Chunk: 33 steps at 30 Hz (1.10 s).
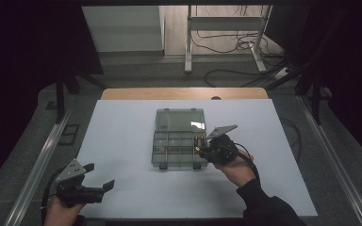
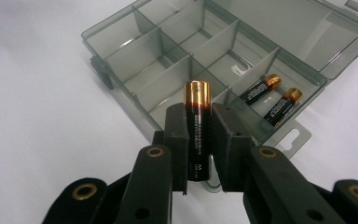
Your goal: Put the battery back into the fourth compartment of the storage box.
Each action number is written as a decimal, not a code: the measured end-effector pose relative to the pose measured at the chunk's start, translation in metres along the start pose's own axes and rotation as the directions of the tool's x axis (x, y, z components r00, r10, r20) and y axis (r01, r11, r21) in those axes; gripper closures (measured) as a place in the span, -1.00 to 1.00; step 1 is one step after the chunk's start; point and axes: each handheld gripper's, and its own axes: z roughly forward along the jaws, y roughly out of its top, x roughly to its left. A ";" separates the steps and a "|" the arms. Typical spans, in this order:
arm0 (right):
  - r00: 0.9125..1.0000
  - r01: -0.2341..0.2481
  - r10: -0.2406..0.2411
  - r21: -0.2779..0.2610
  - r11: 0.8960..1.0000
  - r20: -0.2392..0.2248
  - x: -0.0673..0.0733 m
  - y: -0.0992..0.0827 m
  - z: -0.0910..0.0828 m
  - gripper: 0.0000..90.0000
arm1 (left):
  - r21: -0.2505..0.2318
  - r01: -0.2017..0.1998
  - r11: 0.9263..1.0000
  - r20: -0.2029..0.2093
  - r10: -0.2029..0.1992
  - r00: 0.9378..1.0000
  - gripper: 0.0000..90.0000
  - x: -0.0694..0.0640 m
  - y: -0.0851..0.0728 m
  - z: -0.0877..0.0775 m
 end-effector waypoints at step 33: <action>0.997 -0.045 0.046 -0.020 0.999 0.064 -0.030 0.022 0.018 0.70 | 0.001 0.003 1.000 0.001 -0.003 1.000 -0.94 0.000 0.000 0.000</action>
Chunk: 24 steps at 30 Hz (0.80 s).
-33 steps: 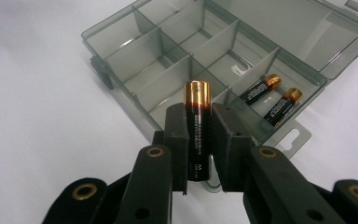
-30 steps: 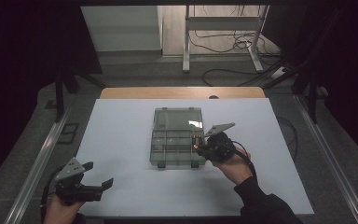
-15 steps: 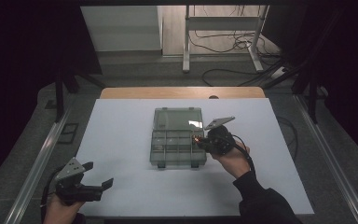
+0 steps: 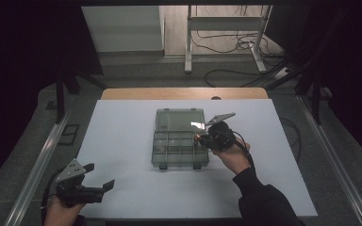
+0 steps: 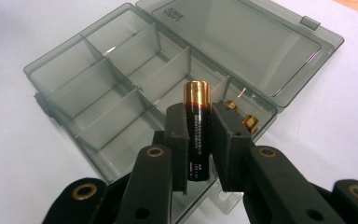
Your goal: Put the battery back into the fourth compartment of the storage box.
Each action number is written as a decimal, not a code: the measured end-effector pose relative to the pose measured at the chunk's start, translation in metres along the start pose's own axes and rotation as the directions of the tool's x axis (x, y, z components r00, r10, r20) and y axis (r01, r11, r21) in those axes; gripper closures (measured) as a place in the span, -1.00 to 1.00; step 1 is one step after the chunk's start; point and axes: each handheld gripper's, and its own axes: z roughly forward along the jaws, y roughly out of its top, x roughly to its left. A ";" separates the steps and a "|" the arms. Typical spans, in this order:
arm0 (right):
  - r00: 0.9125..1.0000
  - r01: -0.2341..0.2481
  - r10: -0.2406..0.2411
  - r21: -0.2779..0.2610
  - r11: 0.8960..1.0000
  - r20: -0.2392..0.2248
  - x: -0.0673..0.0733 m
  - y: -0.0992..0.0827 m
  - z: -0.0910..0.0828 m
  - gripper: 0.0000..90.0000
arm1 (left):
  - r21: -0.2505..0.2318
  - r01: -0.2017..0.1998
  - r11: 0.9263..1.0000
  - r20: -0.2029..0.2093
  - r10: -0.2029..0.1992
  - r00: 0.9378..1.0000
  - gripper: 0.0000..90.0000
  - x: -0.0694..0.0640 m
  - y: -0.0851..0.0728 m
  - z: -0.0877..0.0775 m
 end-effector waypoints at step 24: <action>0.998 -0.042 0.039 0.047 0.998 0.049 -0.015 0.004 0.034 0.69 | 0.001 0.001 1.000 0.002 -0.001 1.000 -0.94 0.000 0.000 0.000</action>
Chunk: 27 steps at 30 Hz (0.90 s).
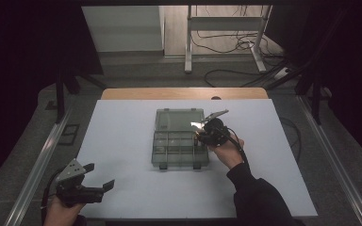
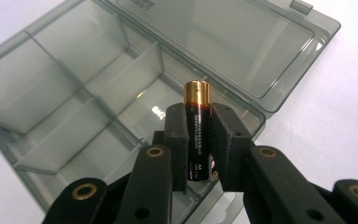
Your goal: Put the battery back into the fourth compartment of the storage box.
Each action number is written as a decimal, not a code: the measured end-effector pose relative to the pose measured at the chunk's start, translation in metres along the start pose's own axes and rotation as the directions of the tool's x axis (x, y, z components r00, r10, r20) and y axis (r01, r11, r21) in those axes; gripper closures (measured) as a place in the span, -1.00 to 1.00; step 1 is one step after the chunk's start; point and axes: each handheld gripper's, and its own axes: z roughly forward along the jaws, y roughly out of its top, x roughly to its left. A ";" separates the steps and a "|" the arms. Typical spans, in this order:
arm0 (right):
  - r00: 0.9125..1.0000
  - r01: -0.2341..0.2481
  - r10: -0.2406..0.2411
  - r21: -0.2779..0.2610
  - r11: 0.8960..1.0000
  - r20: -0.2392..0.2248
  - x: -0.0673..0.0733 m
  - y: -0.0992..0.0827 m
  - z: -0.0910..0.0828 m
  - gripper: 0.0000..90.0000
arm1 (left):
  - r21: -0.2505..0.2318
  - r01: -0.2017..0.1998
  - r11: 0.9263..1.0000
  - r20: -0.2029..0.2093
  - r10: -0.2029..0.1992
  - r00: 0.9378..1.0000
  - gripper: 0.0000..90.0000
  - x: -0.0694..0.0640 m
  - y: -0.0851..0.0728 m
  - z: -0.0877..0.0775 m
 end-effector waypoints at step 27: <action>0.999 -0.008 0.009 -0.021 1.000 0.034 -0.005 -0.002 0.001 0.22 | -0.003 0.001 1.000 0.002 -0.001 1.000 -0.94 0.000 0.000 0.000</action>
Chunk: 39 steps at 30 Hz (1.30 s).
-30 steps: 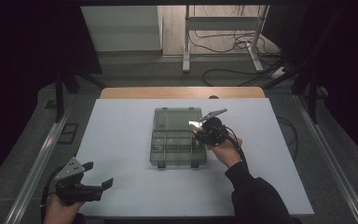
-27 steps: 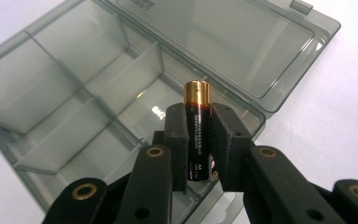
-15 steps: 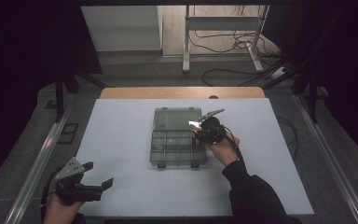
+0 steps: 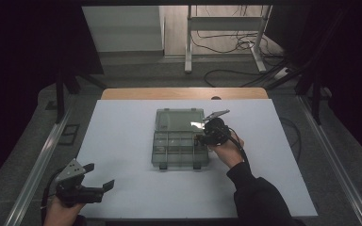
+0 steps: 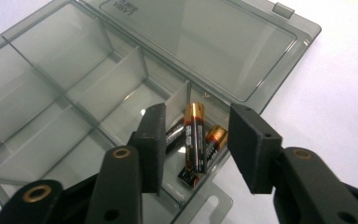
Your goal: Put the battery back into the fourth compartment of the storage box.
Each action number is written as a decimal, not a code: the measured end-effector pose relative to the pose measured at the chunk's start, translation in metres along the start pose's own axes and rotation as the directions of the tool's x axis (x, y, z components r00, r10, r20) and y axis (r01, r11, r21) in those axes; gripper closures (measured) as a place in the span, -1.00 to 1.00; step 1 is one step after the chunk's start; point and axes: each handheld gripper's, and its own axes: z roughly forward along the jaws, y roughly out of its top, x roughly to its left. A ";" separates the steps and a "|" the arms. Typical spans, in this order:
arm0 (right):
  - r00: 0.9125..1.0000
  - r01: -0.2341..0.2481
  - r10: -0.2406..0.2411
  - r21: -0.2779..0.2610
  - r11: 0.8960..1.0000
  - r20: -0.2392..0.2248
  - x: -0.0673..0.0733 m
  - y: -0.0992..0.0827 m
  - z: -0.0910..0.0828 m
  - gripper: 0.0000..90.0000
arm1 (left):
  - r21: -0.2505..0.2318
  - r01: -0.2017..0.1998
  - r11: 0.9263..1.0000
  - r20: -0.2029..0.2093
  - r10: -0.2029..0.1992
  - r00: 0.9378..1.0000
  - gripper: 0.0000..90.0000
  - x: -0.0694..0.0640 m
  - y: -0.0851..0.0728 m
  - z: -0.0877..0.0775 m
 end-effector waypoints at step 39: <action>0.990 0.094 -0.108 -0.146 0.985 -0.090 0.030 -0.021 -0.069 -0.77 | -0.010 -0.004 1.000 0.009 0.004 1.000 -0.94 0.000 0.001 0.000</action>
